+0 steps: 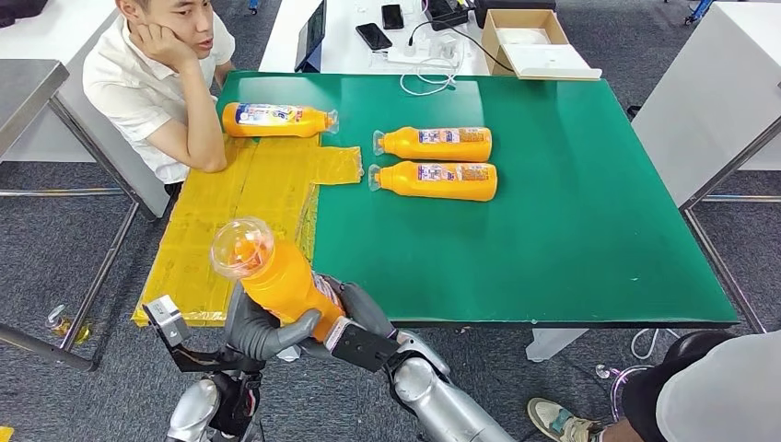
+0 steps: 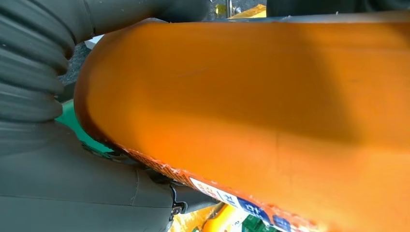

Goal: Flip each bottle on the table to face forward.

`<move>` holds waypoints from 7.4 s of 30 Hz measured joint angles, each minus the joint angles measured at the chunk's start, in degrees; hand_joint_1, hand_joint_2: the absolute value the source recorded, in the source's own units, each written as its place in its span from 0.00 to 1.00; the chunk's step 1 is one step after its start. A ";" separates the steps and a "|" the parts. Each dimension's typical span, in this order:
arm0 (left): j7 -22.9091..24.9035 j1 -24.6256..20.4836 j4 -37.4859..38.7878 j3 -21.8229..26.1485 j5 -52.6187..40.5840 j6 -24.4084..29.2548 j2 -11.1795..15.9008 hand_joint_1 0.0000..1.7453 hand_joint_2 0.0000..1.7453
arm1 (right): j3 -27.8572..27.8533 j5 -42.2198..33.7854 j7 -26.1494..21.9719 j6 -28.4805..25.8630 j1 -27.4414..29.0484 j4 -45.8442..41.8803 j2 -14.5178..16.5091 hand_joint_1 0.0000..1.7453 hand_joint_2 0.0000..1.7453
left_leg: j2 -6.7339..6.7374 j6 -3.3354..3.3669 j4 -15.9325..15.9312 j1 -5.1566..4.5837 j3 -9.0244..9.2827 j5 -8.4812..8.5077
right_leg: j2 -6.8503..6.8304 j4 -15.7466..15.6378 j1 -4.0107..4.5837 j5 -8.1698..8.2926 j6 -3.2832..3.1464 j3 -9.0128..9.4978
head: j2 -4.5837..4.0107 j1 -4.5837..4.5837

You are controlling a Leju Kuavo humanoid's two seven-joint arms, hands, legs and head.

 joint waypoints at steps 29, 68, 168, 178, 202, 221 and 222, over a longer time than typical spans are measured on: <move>4.19 -0.76 -1.53 0.65 1.99 1.94 1.57 1.00 1.00 | 1.40 9.56 -5.72 -16.08 7.52 -9.42 -1.09 0.00 0.00 | -0.03 0.00 0.00 0.00 -0.01 0.00 | -0.01 0.00 0.00 0.00 0.00 0.04 | 0.00 0.01; 8.29 -27.59 34.42 8.03 -60.87 38.47 7.03 1.00 1.00 | 8.91 13.08 -8.09 -28.51 7.69 -8.54 0.24 0.00 0.00 | -0.04 -0.02 0.00 0.03 0.01 0.08 | -0.01 0.04 0.01 0.02 -0.01 0.06 | 0.00 0.04; -3.40 -14.52 10.89 13.02 -14.05 18.34 0.42 0.00 1.00 | 17.66 6.21 -7.67 -42.76 12.87 -30.79 -8.23 0.00 1.00 | -0.05 -0.01 0.00 0.00 0.01 0.05 | 0.01 0.00 -0.01 0.01 0.01 0.08 | 0.00 -0.01; -4.87 -4.74 0.86 13.17 -16.19 17.38 2.96 0.00 1.00 | -4.83 17.91 -7.98 -42.96 23.36 -37.00 -9.19 0.00 1.00 | -0.06 0.00 0.00 -0.01 -0.04 -0.03 | 0.01 -0.04 -0.01 -0.03 0.01 0.04 | 0.00 0.00; -9.31 4.16 -7.22 12.94 -19.06 11.04 3.91 0.00 1.00 | -29.25 20.16 -8.00 -42.96 23.53 -32.86 -9.28 0.00 1.00 | -0.05 0.01 0.00 -0.02 0.01 -0.02 | 0.00 -0.04 -0.01 -0.01 0.02 0.09 | 0.00 0.01; -8.85 3.91 -5.33 9.41 -22.97 7.98 4.41 0.00 1.00 | -34.87 22.92 -7.89 -42.95 12.34 -13.90 -11.60 0.00 1.00 | -0.04 0.05 0.01 -0.06 0.01 0.02 | 0.01 -0.04 -0.06 0.05 0.08 0.09 | 0.00 -0.01; -7.97 3.09 -3.95 7.62 -25.25 9.55 4.46 0.00 1.00 | -35.61 23.02 -7.11 -42.90 7.93 -6.70 -12.69 0.00 1.00 | -0.04 0.06 0.01 -0.08 0.02 0.04 | 0.01 -0.04 -0.07 0.07 0.11 0.09 | 0.00 -0.02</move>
